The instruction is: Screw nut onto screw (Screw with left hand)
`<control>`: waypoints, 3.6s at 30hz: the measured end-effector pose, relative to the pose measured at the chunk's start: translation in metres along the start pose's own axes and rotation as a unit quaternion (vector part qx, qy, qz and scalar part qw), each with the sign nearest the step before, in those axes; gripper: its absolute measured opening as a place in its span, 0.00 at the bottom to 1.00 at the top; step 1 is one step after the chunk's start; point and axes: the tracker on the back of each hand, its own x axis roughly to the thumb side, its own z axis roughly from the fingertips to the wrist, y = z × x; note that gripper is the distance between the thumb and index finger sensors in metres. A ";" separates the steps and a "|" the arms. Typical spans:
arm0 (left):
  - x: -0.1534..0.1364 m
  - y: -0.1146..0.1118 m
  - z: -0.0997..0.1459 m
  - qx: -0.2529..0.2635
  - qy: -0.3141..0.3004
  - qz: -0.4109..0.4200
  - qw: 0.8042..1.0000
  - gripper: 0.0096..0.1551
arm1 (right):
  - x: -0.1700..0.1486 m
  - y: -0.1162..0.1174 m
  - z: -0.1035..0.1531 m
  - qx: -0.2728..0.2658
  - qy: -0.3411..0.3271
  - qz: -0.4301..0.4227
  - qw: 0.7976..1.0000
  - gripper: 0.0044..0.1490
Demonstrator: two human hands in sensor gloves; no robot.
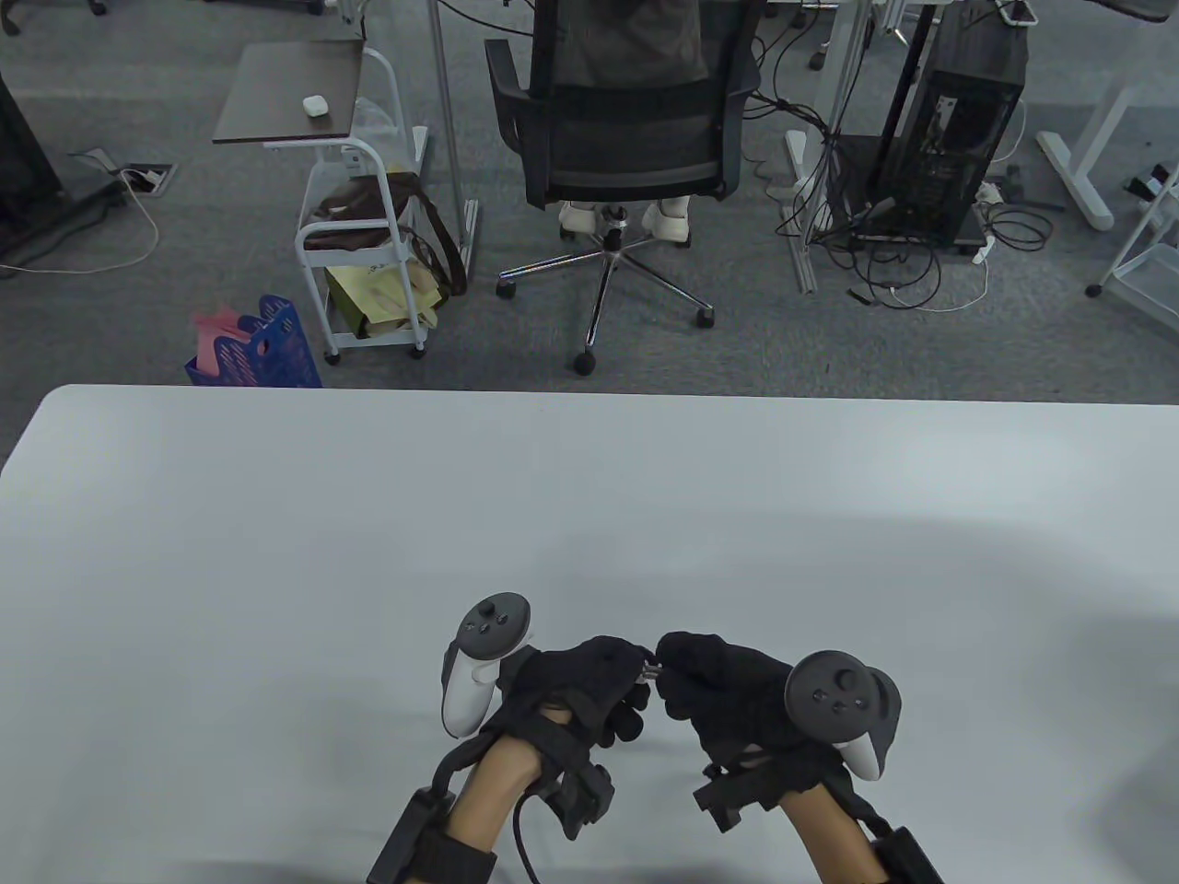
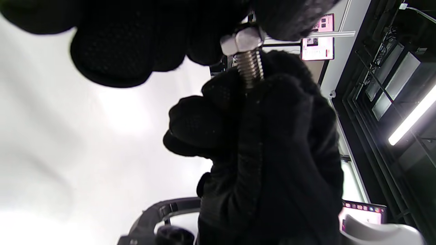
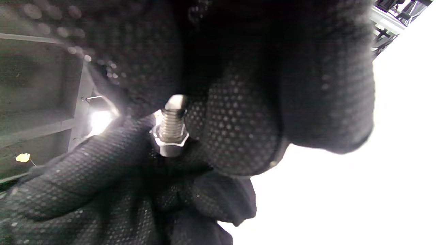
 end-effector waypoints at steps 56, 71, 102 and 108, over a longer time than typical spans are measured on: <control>0.002 -0.004 0.001 0.008 -0.008 -0.027 1.000 0.35 | 0.005 -0.001 0.001 0.000 -0.017 0.030 0.999 0.28; 0.001 -0.002 0.000 -0.023 -0.002 -0.011 1.000 0.31 | 0.005 0.000 0.001 0.004 -0.014 0.027 1.000 0.27; 0.001 0.005 -0.004 -0.028 0.006 -0.030 0.999 0.30 | -0.004 0.001 -0.002 0.009 0.020 -0.020 1.000 0.27; -0.003 0.008 -0.003 0.007 0.008 -0.019 1.000 0.35 | -0.001 0.004 -0.001 0.008 0.019 -0.027 0.999 0.27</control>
